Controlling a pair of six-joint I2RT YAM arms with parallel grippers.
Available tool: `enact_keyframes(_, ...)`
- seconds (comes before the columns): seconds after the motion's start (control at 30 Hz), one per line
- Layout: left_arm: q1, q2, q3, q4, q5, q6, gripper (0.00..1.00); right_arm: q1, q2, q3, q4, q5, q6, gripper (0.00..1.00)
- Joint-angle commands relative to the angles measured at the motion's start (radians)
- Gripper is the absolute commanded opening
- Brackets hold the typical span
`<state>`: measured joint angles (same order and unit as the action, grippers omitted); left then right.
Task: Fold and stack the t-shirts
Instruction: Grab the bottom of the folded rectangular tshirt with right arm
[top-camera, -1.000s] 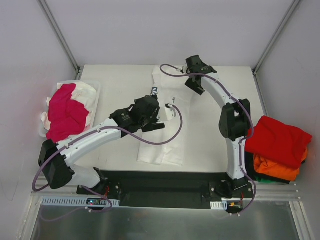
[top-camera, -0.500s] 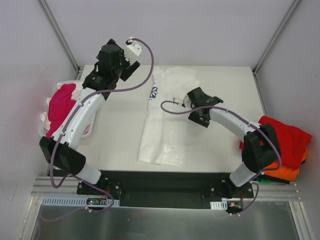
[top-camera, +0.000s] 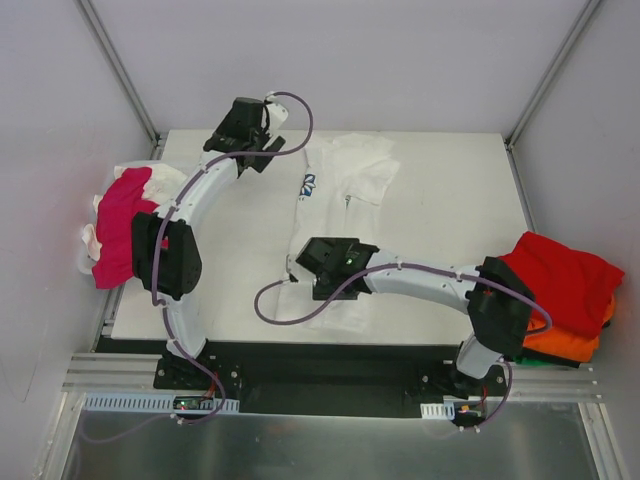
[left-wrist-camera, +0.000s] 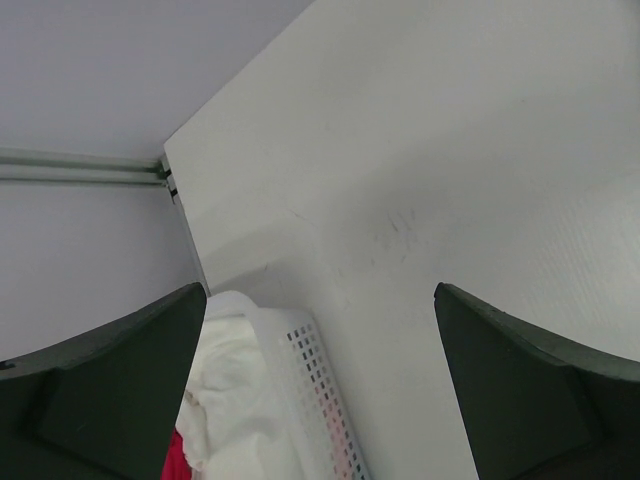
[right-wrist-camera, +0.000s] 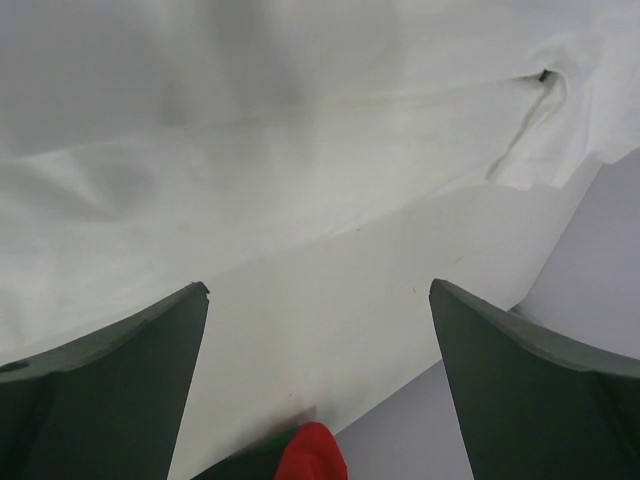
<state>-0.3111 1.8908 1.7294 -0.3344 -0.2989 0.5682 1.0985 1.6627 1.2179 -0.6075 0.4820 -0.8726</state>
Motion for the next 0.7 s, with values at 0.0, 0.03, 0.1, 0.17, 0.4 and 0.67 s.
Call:
enact_keyframes(0.0,0.02,-0.041,0.004,0.034,-0.009,-0.018,0.99,0.102,0.029,0.012,-0.021,-0.045,0.047,0.97)
enact_keyframes(0.03,0.02,-0.041,-0.01,0.034,-0.008,-0.019,0.99,0.119,0.041,0.011,-0.017,-0.058,0.056,0.97)
enact_keyframes(0.1,0.02,-0.036,-0.021,0.035,-0.006,-0.027,0.99,0.164,0.057,0.011,-0.008,-0.089,0.066,0.98)
enact_keyframes(0.17,0.021,-0.035,-0.033,0.037,-0.008,-0.03,0.99,0.19,0.069,0.0,0.005,-0.112,0.072,0.99)
enact_keyframes(0.4,0.02,-0.052,-0.076,0.043,0.001,-0.036,0.99,0.27,0.094,-0.026,0.041,-0.14,0.076,0.99)
enact_keyframes(0.67,0.02,-0.059,-0.096,0.049,-0.005,-0.031,0.99,0.288,0.118,-0.055,0.098,-0.164,0.069,0.99)
